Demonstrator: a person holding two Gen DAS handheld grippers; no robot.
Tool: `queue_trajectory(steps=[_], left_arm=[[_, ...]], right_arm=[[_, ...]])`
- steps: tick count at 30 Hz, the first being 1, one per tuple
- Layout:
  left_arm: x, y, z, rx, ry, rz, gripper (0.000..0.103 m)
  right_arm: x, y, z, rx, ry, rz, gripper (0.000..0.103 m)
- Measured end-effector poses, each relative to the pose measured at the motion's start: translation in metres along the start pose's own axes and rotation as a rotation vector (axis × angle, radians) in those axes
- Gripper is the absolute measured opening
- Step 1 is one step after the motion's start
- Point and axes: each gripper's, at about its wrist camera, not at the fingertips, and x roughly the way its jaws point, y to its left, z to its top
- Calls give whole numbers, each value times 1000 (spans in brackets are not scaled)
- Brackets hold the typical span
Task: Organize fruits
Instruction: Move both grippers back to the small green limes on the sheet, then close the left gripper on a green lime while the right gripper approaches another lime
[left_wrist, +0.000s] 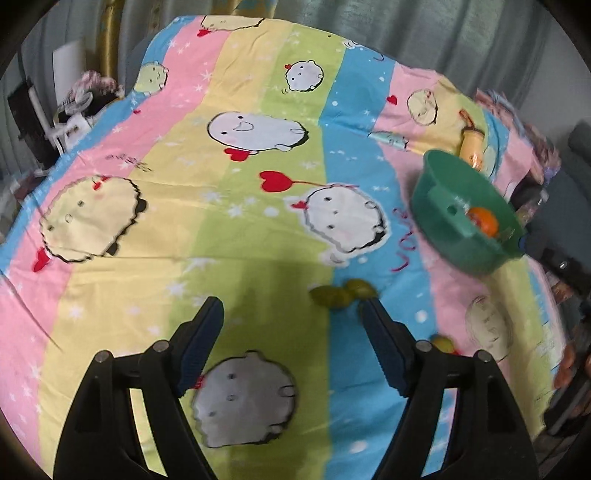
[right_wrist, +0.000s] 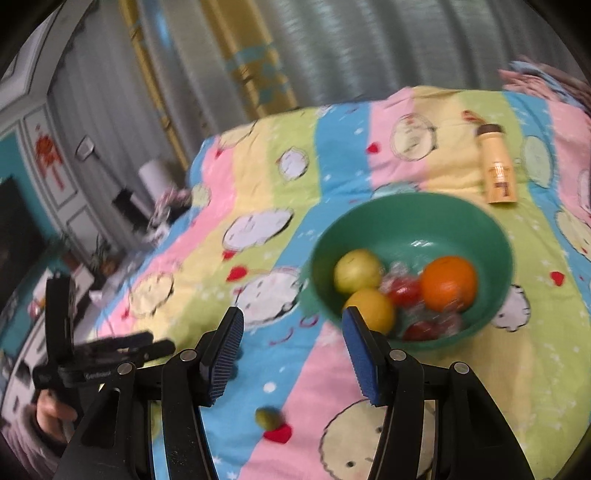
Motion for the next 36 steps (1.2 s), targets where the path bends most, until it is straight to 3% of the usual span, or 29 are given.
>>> queue_trajectory(steps=[3, 12, 28, 36], left_arm=[[3, 1, -7, 63, 2, 25, 72], [13, -2, -11, 160, -14, -5, 72], [48, -16, 0, 238, 30, -72, 68], [57, -25, 4, 271, 37, -143, 52]], right_arm=[[14, 7, -17, 5, 53, 31, 56], [49, 22, -63, -81, 253, 6, 56], [50, 21, -70, -109, 285, 10, 56], [51, 21, -70, -105, 285, 11, 56]])
